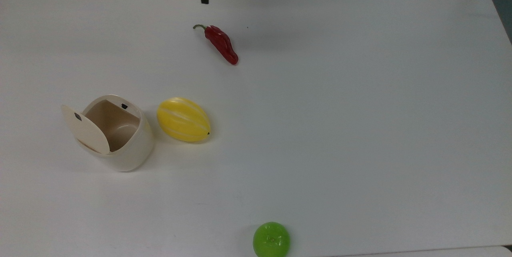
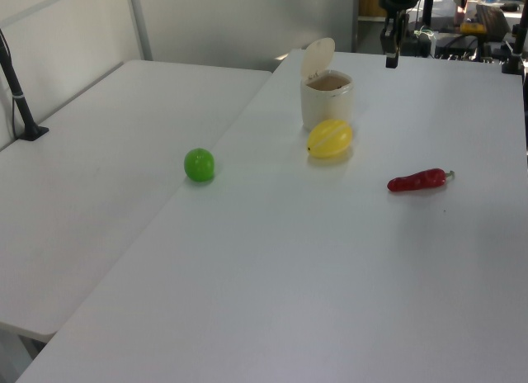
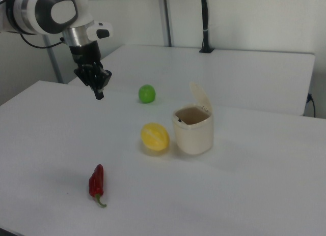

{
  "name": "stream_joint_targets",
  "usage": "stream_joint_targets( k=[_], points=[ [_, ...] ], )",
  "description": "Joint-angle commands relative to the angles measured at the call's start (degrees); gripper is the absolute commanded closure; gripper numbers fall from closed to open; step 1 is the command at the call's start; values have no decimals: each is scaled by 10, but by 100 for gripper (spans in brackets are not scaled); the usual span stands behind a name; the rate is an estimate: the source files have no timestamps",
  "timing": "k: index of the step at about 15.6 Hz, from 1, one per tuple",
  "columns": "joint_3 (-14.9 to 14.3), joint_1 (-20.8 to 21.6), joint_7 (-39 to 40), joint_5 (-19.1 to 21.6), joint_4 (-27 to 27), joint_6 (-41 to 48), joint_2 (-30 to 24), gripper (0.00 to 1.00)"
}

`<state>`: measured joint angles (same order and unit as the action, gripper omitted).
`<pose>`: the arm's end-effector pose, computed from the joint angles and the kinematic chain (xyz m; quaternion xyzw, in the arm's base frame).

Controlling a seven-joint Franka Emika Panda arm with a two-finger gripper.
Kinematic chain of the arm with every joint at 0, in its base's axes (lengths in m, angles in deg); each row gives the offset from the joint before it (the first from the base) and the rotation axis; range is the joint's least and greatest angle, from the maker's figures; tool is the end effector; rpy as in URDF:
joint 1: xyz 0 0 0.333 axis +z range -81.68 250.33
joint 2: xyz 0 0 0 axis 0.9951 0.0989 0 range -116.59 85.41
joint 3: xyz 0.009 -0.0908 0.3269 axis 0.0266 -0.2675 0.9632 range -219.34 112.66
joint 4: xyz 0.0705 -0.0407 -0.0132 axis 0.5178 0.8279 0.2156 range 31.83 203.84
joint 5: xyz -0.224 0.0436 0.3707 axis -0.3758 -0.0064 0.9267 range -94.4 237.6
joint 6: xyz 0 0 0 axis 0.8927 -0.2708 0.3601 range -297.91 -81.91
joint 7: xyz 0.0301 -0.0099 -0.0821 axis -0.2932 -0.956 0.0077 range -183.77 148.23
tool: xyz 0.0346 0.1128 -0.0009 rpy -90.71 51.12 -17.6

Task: Close garbage bin
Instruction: 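Move the gripper over to the open lid of the cream bin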

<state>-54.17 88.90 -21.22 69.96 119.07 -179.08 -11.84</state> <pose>0.6268 0.0381 0.5953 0.9998 0.0039 0.0112 0.0140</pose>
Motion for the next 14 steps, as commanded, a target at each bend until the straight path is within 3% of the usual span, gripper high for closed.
stream_joint_targets(
  k=[1,7,14],
  points=[
    [-3,-29,7,-6,-27,-44,37,100],
    [-4,-96,-43,-6,-47,-202,82,100],
    [-4,-139,-46,2,-73,-344,134,100]
  ],
)
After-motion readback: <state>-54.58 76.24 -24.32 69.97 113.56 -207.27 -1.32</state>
